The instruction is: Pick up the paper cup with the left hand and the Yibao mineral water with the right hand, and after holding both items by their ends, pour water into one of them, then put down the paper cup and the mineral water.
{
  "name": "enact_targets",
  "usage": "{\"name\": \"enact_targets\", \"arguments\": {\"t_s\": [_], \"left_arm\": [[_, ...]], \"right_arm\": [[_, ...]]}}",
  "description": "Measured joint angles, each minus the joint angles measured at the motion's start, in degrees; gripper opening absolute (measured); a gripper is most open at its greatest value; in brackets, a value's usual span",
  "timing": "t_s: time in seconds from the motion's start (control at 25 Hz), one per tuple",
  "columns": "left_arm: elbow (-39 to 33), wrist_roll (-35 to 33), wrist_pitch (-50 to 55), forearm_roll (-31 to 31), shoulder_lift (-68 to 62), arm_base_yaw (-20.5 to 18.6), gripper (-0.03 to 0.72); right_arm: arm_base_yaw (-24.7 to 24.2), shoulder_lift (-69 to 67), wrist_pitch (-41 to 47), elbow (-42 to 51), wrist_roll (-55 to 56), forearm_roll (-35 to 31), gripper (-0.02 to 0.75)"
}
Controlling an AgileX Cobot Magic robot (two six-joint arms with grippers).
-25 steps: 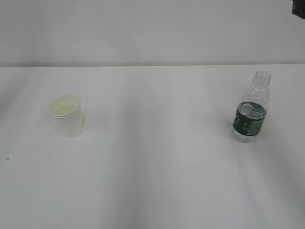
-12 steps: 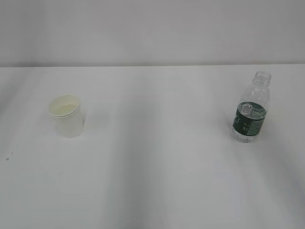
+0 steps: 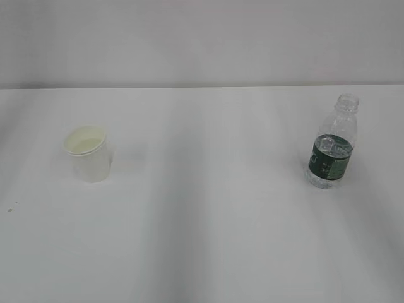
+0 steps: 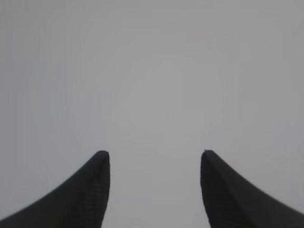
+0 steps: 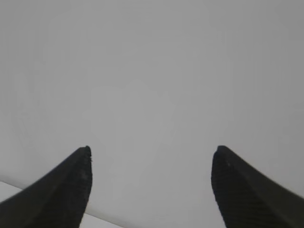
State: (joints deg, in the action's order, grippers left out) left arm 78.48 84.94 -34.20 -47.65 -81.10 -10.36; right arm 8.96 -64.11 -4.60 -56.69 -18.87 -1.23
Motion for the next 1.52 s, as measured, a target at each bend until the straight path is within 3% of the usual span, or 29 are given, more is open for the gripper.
{"name": "enact_targets", "arguments": {"t_s": [0.2,0.72,1.24,1.52], "left_arm": [[0.1,4.1,0.4,-5.6,0.0,0.0,0.437],[0.5,7.1,3.1,-8.1,4.5,0.0,0.424],[0.5,12.8,6.2,-12.3,9.6,0.0,0.421],[0.5,17.5,8.0,-10.7,11.9,0.0,0.421]], "right_arm": [[0.0,-0.7,7.3,-5.8,0.0,-0.2,0.591],[0.0,-0.6,18.1,-10.0,0.2,-0.3,0.591],[0.0,2.7,23.3,-12.3,1.1,-0.3,0.591],[0.0,3.3,23.7,-13.5,1.1,0.1,0.591]]}}
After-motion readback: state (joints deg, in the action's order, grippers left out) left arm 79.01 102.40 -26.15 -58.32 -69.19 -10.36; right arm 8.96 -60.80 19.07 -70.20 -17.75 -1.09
